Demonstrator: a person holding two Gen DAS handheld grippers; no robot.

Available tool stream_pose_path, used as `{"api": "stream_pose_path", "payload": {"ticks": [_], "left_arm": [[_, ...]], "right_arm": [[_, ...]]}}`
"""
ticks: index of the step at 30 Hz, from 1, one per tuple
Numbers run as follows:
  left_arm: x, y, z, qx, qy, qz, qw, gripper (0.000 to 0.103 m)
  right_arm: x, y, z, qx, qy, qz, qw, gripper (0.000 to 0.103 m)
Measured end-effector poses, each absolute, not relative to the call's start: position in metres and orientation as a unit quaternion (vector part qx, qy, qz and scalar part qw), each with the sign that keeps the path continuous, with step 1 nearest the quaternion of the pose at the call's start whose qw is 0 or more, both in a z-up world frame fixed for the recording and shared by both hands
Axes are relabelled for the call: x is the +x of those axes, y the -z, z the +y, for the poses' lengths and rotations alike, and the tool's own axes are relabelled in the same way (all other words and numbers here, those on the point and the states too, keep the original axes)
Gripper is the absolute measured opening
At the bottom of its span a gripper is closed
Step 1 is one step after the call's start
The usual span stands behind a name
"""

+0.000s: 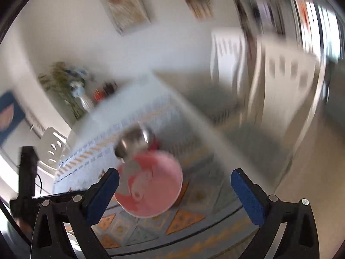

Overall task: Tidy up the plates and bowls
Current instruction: 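Move the right gripper to the pink cartoon bowl and grasp its rim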

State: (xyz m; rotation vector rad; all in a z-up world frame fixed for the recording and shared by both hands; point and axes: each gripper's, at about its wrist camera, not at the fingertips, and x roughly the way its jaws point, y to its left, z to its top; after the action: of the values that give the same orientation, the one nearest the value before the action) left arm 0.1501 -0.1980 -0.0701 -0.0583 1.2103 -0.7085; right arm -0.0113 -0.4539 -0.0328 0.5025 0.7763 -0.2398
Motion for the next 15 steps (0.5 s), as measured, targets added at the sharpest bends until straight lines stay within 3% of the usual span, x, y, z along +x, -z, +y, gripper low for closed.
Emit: {"api": "stream_pose_path", "payload": {"ticks": [7,11,13,15], "left_arm": [[0.16,0.079,-0.259,0.064,0.358,0.553,0.75,0.069],[0.17,0.09,-0.286,0.089,0.352,0.57,0.738,0.056],[0.172,0.097,-0.292,0.095,0.338,0.584,0.732,0.045],[0.17,0.106,-0.294,0.093,0.328,0.596,0.727,0.039]], "right_arm": [[0.016,0.121,-0.482,0.39,0.094,0.431,0.808,0.103],[0.025,0.13,-0.486,0.39,0.083,0.423,0.814,0.103],[0.027,0.133,-0.486,0.392,0.071,0.413,0.819,0.094],[0.03,0.135,-0.486,0.378,0.061,0.404,0.831,0.084]]}}
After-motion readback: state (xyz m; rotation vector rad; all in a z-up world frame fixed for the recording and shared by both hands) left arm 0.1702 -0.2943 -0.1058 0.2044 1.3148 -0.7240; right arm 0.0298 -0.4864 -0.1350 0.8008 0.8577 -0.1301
